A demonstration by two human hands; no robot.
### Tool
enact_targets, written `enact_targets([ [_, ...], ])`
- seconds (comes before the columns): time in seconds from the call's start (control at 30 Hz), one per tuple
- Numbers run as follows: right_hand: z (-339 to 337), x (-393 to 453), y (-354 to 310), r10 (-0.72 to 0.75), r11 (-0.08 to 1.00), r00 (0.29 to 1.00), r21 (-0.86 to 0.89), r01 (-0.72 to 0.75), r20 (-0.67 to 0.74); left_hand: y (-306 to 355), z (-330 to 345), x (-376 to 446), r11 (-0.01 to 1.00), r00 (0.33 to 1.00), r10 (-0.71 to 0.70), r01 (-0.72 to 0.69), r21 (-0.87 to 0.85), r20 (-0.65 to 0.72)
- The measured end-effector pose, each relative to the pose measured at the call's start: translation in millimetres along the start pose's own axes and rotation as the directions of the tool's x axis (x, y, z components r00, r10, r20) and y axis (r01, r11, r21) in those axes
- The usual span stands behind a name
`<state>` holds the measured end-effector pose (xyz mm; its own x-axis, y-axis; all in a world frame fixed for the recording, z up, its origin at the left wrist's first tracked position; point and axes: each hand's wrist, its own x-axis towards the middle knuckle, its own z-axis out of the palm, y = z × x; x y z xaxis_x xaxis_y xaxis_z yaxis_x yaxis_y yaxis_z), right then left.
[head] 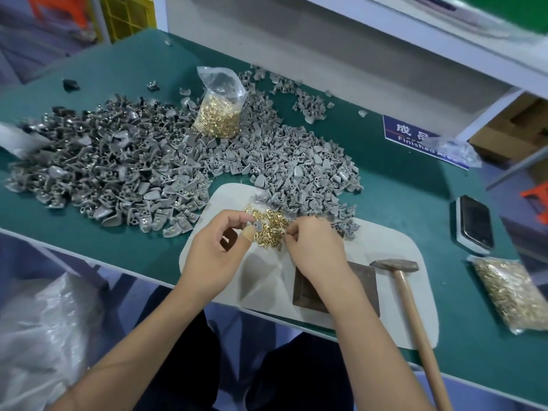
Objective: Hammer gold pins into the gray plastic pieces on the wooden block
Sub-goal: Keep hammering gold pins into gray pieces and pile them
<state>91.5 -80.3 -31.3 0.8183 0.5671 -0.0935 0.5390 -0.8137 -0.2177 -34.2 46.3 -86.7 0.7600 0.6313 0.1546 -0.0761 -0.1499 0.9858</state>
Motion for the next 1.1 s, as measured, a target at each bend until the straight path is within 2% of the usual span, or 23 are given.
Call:
enact_targets([
  [0.1,1,1,3,0.002,0.995,1.0,0.098,-0.005,0.031,-2,1,0,0.999,1.0,0.01,-0.01,0.043,0.007],
  [0.23,6,-2,8,0.022,0.968,0.998,0.251,-0.008,-0.054,-5,1,0,0.997,1.0,0.009,-0.01,0.077,0.015],
  [0.3,6,-9,9,0.006,0.904,0.985,0.423,0.067,-0.17,-5,2,0,0.997,1.0,0.0,-0.002,0.075,0.031],
  [0.4,2,-21,13,-0.037,0.734,0.945,0.634,0.246,-0.324,3,3,-2,0.999,1.0,0.008,-0.009,0.036,0.027],
  [0.53,-6,-42,17,-0.038,0.578,0.942,0.762,0.292,-0.332,20,5,-12,0.995,0.995,0.101,-0.101,0.023,-0.005],
  [0.7,-21,-67,29,0.033,0.467,0.975,0.866,0.18,-0.22,33,21,-20,0.99,0.987,0.122,-0.128,0.052,0.106],
  [0.73,-23,-71,31,0.04,0.485,0.975,0.857,0.171,-0.217,34,26,-21,0.992,0.984,0.115,-0.121,0.037,0.133],
  [0.8,-27,-81,36,0.015,0.608,0.962,0.766,0.208,-0.274,37,35,-24,0.993,0.977,0.114,-0.12,0.02,0.183],
  [0.9,-34,-95,48,-0.049,0.788,0.937,0.563,0.248,-0.346,41,50,-28,0.976,0.952,0.154,-0.188,0.112,0.264],
  [1.1,-36,-113,76,-0.04,0.89,0.958,0.425,0.164,-0.285,44,77,-36,0.915,0.91,0.166,-0.285,0.285,0.379],
])
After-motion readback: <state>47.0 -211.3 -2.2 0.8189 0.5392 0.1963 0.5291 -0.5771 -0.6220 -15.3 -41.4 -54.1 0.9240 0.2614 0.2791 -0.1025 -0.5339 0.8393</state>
